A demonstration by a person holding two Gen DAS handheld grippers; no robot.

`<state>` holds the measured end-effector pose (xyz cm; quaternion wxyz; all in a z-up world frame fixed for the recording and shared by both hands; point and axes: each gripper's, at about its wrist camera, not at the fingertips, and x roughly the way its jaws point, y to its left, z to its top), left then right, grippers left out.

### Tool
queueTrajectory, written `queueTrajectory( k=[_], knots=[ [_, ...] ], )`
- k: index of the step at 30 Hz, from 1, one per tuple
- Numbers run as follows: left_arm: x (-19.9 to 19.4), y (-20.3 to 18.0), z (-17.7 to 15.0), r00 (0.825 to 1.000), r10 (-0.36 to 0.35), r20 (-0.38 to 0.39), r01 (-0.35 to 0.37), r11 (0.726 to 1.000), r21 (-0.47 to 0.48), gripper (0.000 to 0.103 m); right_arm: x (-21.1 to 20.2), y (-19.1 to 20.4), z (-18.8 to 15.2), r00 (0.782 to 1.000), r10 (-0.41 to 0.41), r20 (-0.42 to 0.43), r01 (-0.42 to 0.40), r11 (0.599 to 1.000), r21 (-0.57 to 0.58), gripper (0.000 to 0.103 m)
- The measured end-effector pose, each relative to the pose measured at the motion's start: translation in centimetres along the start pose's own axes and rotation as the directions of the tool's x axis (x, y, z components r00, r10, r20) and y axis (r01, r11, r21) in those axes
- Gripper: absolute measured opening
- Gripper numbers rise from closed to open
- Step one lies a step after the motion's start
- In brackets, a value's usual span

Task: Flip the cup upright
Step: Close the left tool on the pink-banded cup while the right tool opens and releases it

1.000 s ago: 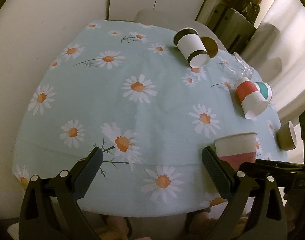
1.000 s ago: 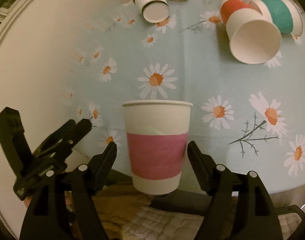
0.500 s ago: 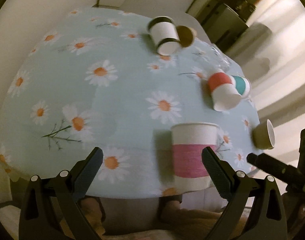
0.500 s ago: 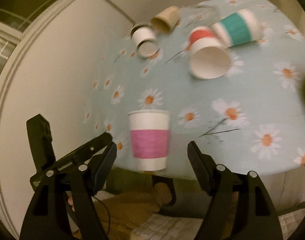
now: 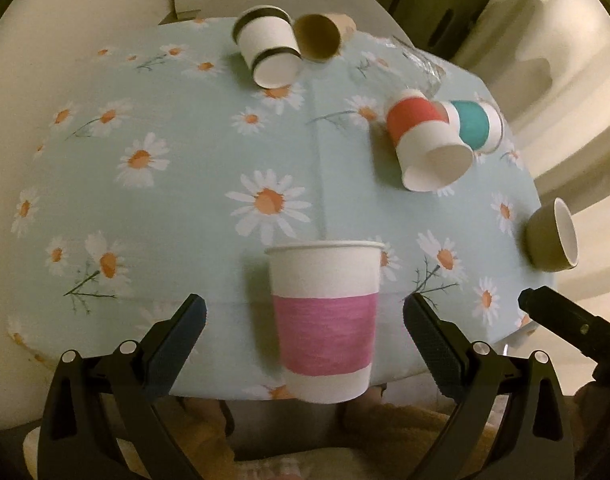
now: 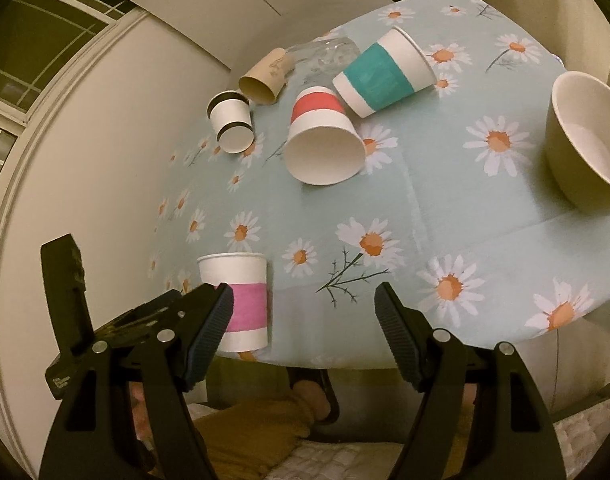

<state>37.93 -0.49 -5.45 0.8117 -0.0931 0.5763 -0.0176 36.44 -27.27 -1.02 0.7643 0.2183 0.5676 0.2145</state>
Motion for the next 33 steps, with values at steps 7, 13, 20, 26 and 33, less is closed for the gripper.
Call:
queueTrajectory(
  k=[7, 13, 20, 26, 33],
  knots=[
    [2.1, -0.5, 0.8, 0.998, 0.055, -0.03, -0.055, 0.998, -0.008, 0.096, -0.5, -0.1, 0.1, 1.0, -0.008, 0.003, 0.008, 1.0, -0.013, 0.073],
    [3.4, -0.5, 1.2, 0.997, 0.057, -0.052, -0.058, 0.998, -0.023, 0.095, -0.1, 0.1, 0.2, 1.0, -0.013, -0.005, 0.013, 1.0, -0.025, 0.073],
    [4.2, -1.0, 1.4, 0.994, 0.066, -0.082, -0.066, 0.998, 0.002, 0.082, 0.4, 0.2, 0.2, 1.0, -0.011, -0.019, 0.011, 1.0, -0.024, 0.073],
    [4.7, -1.0, 1.5, 0.992, 0.079, -0.095, -0.078, 0.997, 0.012, 0.068, 0.4, 0.3, 0.1, 1.0, -0.01, -0.019, 0.01, 1.0, -0.027, 0.073],
    [4.6, -1.0, 1.4, 0.994, 0.069, -0.084, -0.068, 0.998, 0.011, 0.067, 0.4, 0.1, 0.2, 1.0, -0.016, -0.018, 0.016, 1.0, -0.025, 0.073]
  ],
)
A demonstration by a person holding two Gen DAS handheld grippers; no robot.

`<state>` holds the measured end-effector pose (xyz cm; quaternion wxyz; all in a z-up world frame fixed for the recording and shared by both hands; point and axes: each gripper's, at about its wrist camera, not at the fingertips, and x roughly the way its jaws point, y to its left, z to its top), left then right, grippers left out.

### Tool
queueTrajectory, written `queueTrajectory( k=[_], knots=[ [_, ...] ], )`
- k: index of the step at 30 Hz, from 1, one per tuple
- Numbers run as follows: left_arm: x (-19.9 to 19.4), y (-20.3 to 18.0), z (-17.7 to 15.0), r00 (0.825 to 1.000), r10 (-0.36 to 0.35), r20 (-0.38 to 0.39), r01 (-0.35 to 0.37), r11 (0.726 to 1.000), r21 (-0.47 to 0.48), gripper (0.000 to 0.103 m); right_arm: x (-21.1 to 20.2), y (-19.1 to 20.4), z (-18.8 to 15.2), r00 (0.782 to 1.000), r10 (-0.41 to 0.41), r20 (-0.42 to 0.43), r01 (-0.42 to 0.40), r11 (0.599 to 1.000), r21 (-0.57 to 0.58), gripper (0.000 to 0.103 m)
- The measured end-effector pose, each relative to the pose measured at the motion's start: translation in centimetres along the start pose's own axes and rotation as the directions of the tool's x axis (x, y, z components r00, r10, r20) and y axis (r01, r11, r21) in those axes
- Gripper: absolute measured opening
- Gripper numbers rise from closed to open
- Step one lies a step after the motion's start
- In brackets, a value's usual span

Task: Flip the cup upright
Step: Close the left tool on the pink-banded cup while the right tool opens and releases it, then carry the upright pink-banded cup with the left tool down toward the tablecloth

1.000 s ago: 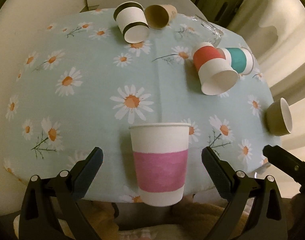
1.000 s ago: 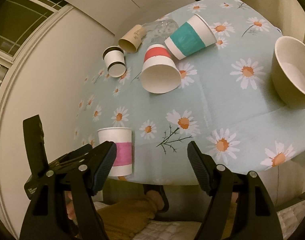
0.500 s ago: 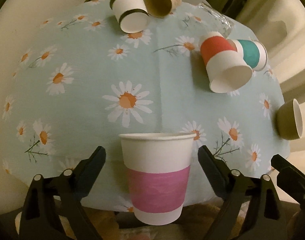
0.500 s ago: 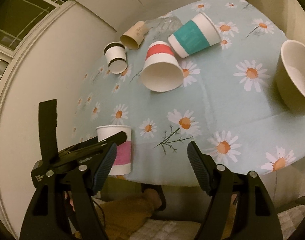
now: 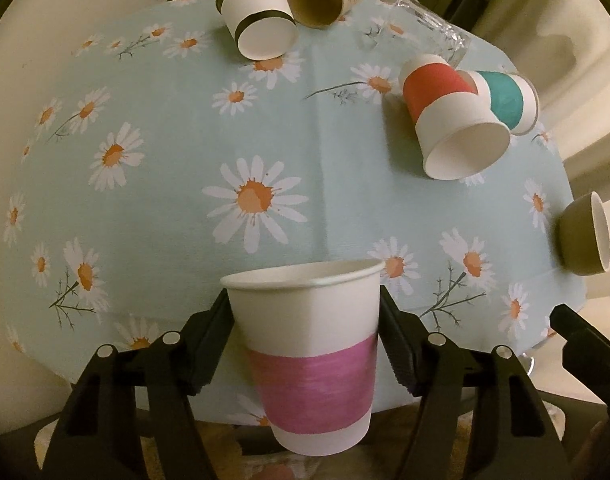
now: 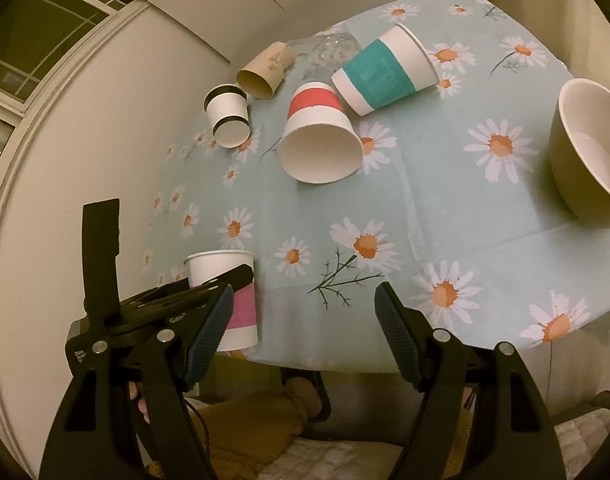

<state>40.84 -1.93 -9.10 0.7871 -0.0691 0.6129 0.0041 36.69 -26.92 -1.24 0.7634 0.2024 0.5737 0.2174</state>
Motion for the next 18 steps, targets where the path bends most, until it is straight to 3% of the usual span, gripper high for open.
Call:
queueTrajectory(
  k=[18],
  knots=[
    [-3.7, 1.3, -1.9, 0.993, -0.064, 0.102, 0.065, 0.998, 0.0, 0.065, 0.7, 0.0, 0.0, 1.0, 0.006, -0.015, -0.006, 1.0, -0.004, 0.073]
  ],
)
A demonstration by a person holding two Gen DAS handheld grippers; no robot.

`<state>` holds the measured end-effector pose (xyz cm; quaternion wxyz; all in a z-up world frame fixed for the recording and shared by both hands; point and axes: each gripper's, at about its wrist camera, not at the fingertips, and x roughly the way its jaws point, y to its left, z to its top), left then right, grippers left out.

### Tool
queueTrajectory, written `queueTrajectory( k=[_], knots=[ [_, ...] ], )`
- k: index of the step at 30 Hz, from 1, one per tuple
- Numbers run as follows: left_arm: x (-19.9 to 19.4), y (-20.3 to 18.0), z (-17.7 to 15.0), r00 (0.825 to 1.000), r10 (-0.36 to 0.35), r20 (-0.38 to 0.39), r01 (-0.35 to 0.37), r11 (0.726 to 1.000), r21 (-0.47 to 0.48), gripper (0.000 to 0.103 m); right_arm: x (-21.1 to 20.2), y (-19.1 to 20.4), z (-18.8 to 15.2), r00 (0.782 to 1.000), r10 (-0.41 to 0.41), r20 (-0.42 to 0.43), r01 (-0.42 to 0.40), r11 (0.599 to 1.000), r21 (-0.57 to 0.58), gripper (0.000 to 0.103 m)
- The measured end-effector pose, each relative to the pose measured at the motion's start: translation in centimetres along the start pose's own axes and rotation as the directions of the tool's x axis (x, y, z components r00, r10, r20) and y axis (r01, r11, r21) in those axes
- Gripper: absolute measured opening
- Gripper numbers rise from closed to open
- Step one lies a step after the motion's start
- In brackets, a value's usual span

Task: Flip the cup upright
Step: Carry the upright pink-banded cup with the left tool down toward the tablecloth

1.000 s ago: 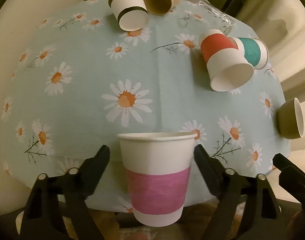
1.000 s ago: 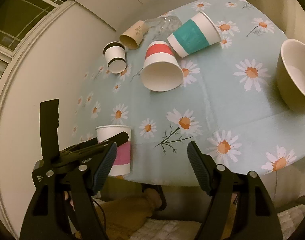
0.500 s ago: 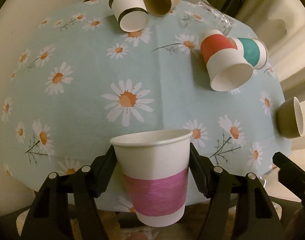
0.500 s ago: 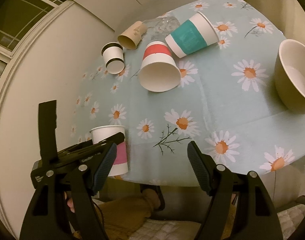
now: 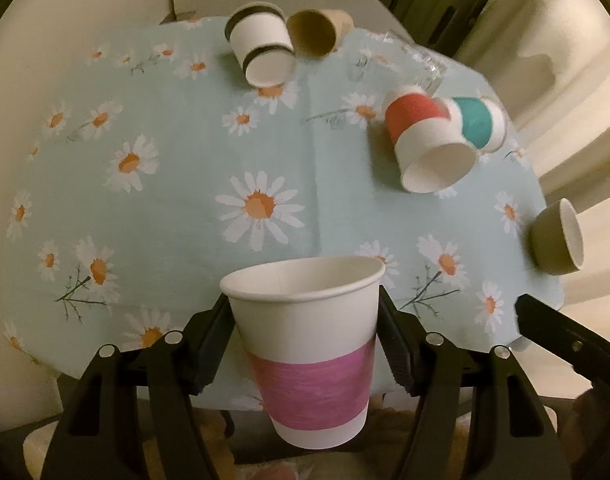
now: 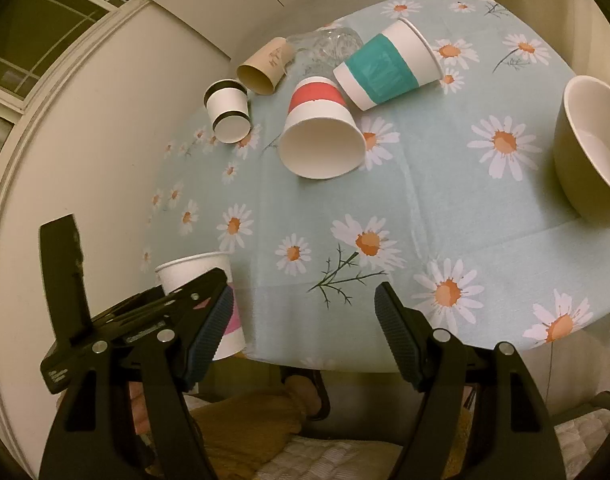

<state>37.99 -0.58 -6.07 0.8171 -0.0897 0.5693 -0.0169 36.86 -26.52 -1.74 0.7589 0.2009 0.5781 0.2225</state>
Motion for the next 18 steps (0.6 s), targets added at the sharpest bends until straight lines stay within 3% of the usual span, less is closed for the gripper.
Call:
queueTrajectory(
  k=[6, 10, 18],
  knots=[
    [-2.3, 0.2, -1.1, 0.998, -0.021, 0.066, 0.02, 1.0, 0.007, 0.065, 0.1, 0.1, 0.0, 1.0, 0.016, -0.005, -0.016, 1.0, -0.004, 0.073],
    [-4.2, 0.3, -1.6, 0.987, -0.033, 0.158, 0.03, 0.999, 0.023, 0.065, 0.3, 0.3, -0.1, 1.0, 0.002, -0.008, -0.002, 1.0, -0.019, 0.073],
    [-7.0, 0.5, -3.0, 0.933, -0.016, 0.359, -0.005, 0.998, 0.058, 0.065, 0.5, 0.7, -0.1, 1.0, -0.007, -0.008, 0.007, 0.999, -0.049, 0.073]
  ],
)
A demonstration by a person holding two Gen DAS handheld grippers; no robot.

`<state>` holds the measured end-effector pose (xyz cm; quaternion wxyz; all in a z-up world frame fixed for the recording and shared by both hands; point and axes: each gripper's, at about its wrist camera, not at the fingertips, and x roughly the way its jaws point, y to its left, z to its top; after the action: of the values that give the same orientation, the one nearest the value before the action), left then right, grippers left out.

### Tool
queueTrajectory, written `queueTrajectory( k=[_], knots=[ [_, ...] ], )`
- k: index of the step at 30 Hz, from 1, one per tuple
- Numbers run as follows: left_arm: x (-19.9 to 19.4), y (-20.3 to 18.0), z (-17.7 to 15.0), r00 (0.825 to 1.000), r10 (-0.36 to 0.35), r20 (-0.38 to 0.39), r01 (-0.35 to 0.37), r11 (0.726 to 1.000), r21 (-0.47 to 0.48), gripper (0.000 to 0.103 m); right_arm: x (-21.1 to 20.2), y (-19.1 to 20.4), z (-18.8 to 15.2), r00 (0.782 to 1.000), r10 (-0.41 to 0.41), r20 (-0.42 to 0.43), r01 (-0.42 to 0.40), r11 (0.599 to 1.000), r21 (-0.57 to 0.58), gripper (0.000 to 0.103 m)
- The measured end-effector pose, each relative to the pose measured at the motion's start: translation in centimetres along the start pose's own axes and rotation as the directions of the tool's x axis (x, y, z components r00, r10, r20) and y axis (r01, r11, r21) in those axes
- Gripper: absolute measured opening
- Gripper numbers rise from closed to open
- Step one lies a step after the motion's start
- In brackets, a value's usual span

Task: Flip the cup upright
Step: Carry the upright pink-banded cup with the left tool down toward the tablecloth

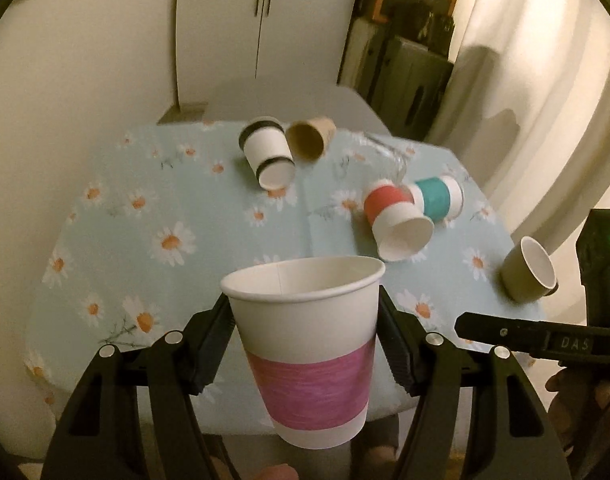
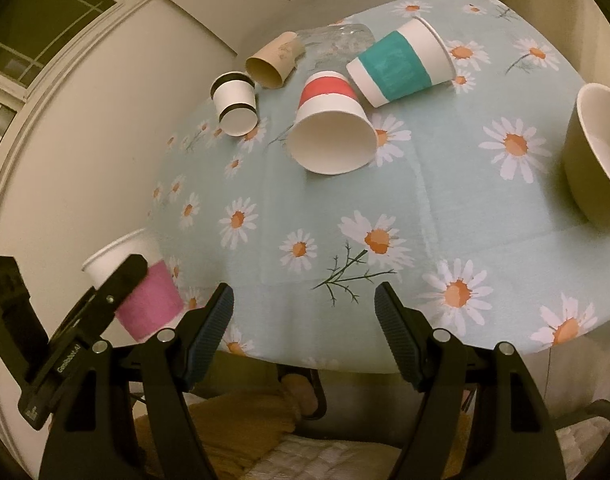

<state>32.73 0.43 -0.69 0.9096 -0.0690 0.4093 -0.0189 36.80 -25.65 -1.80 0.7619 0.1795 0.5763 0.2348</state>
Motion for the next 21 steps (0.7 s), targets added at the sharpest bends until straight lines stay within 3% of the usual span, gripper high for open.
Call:
queueTrajectory(
  k=[8, 13, 15, 21],
  knots=[
    [0.0, -0.2, -2.1, 0.99, 0.019, 0.138, -0.023, 0.999, 0.029, 0.065, 0.6, 0.3, -0.1, 1.0, -0.022, -0.016, 0.022, 0.999, -0.029, 0.073],
    [0.1, -0.8, -3.9, 0.973, 0.025, 0.229, -0.037, 0.998, 0.05, 0.065, 0.6, 0.2, -0.1, 0.999, -0.031, -0.012, 0.03, 0.999, -0.021, 0.073],
    [0.1, -1.1, -4.3, 0.963, 0.032, 0.266, -0.05, 0.997, 0.061, 0.065, 0.7, 0.2, 0.0, 0.999, -0.035, -0.013, 0.035, 0.999, -0.021, 0.073],
    [0.1, -2.0, -6.0, 0.912, 0.072, 0.403, -0.116, 0.99, 0.084, 0.065, 0.7, -0.3, 0.0, 0.999, -0.047, -0.015, 0.047, 0.999, -0.014, 0.073]
  ],
)
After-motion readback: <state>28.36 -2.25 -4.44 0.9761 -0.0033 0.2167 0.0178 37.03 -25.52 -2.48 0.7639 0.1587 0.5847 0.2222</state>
